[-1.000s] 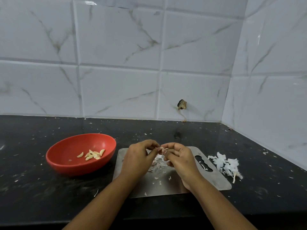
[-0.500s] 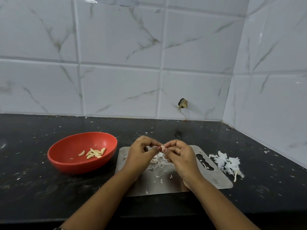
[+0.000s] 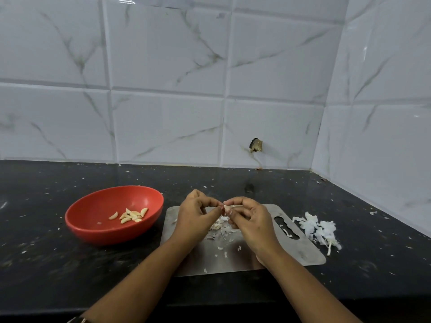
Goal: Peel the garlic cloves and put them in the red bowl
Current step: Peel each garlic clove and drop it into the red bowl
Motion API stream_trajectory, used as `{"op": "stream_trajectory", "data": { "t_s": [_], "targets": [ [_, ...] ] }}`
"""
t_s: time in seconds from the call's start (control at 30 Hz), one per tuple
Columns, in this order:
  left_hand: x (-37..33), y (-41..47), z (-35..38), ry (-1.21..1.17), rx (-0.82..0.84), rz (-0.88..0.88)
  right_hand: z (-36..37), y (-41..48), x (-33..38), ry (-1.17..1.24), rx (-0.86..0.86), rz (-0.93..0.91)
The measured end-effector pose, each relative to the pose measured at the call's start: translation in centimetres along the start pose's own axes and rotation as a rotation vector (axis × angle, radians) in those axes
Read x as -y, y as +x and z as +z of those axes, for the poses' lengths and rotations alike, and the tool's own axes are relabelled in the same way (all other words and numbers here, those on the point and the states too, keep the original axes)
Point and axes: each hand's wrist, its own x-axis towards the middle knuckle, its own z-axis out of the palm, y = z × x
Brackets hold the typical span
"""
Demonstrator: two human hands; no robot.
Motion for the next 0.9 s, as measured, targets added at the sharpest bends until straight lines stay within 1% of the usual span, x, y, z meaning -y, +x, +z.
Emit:
{"op": "stream_trajectory", "data": {
  "t_s": [0.13, 0.27, 0.4, 0.47, 0.57, 0.73, 0.83, 0.9],
  "targets": [
    [0.12, 0.01, 0.2, 0.068, 0.012, 0.006, -0.01, 0.05, 0.08, 0.057, 0.083, 0.08],
    [0.21, 0.13, 0.01, 0.119, -0.025, -0.001, -0.03, 0.16, 0.21, 0.152, 0.109, 0.131],
    [0.06, 0.03, -0.25, 0.285, -0.018, 0.012, -0.04, 0.19, 0.15, 0.168, 0.056, 0.106],
    [0.06, -0.06, -0.42, 0.31, -0.014, 0.015, -0.19, 0.21, 0.05, 0.139, 0.011, 0.079],
    [0.04, -0.07, -0.51, 0.298, 0.01, 0.077, -0.33, 0.35, -0.25, 0.092, -0.032, 0.049],
    [0.28, -0.13, 0.0, 0.224, 0.159, 0.162, -0.42, 0.52, -0.39, 0.076, -0.047, 0.032],
    [0.1, -0.16, -0.09, 0.166, 0.159, 0.168, -0.46, 0.47, -0.31, 0.08, -0.042, 0.033],
    [-0.08, -0.12, -0.17, 0.143, 0.141, 0.161, -0.43, 0.41, -0.23, 0.035, -0.053, 0.018]
  ]
}}
